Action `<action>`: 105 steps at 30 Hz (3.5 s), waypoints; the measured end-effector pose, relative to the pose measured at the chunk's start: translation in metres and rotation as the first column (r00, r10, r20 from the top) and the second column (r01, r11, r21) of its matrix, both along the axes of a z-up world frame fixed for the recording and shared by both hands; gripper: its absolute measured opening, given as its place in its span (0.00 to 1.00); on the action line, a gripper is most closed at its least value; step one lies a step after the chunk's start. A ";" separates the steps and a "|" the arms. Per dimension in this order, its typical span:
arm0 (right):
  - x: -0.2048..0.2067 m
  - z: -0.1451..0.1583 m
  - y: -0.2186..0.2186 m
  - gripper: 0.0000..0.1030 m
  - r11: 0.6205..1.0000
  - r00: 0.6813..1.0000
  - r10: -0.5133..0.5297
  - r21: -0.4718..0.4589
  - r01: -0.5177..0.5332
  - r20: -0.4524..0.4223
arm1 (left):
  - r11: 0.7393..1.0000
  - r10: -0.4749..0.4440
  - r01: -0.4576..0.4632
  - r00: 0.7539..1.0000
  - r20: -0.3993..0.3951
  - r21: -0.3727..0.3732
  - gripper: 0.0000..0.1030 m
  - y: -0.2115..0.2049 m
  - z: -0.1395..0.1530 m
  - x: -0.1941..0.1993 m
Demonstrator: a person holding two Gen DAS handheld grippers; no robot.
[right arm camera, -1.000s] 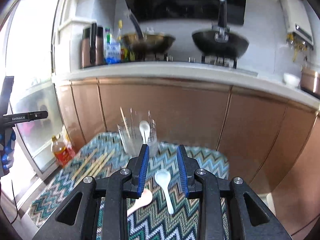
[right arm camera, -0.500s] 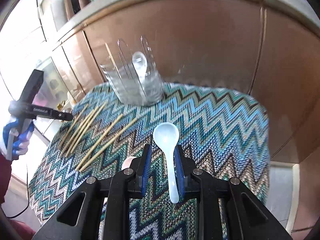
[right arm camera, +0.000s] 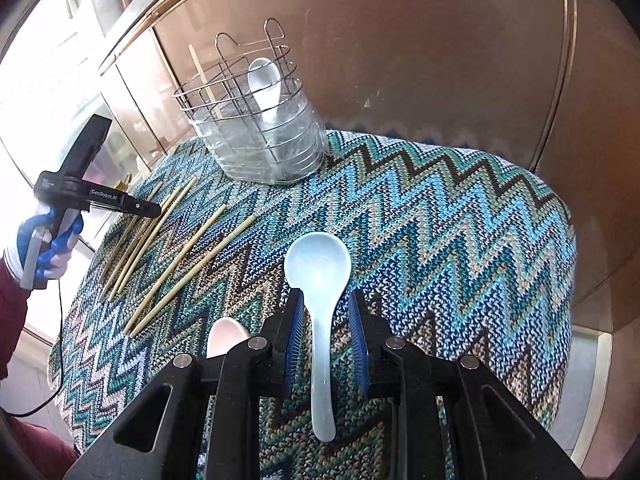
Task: Organize utensils
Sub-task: 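Grasp another chopstick with the left tool while the right tool grasps a white spoon, then lift both utensils over the holder and release them inside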
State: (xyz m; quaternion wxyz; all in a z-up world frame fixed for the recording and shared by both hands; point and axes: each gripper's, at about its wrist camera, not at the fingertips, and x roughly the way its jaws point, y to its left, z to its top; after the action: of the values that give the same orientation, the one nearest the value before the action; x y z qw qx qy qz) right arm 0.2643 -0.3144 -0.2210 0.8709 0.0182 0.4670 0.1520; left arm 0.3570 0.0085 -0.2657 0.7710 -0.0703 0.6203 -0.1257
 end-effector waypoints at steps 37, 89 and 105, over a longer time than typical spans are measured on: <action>0.072 -0.031 0.018 0.06 0.942 0.933 0.323 -0.041 -0.334 -0.160 | 0.998 -0.038 0.039 0.999 -0.013 0.053 0.04 -0.018 -0.010 0.014; 0.028 0.188 0.097 0.06 0.982 0.694 -0.156 0.038 0.183 0.703 | 0.966 0.236 -0.030 0.501 0.833 -0.255 0.04 -0.055 0.271 -0.055; 0.091 0.107 0.094 0.06 0.961 0.655 -0.193 0.005 0.278 0.730 | 0.965 0.261 -0.136 0.418 0.870 -0.224 0.05 -0.096 0.177 0.023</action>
State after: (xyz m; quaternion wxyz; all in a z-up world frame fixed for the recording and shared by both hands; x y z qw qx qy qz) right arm 0.3555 -0.2204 -0.1138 0.9958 -0.0294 0.0865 0.0074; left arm 0.3800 -0.0877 -0.0882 0.9848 -0.1118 0.0995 -0.0881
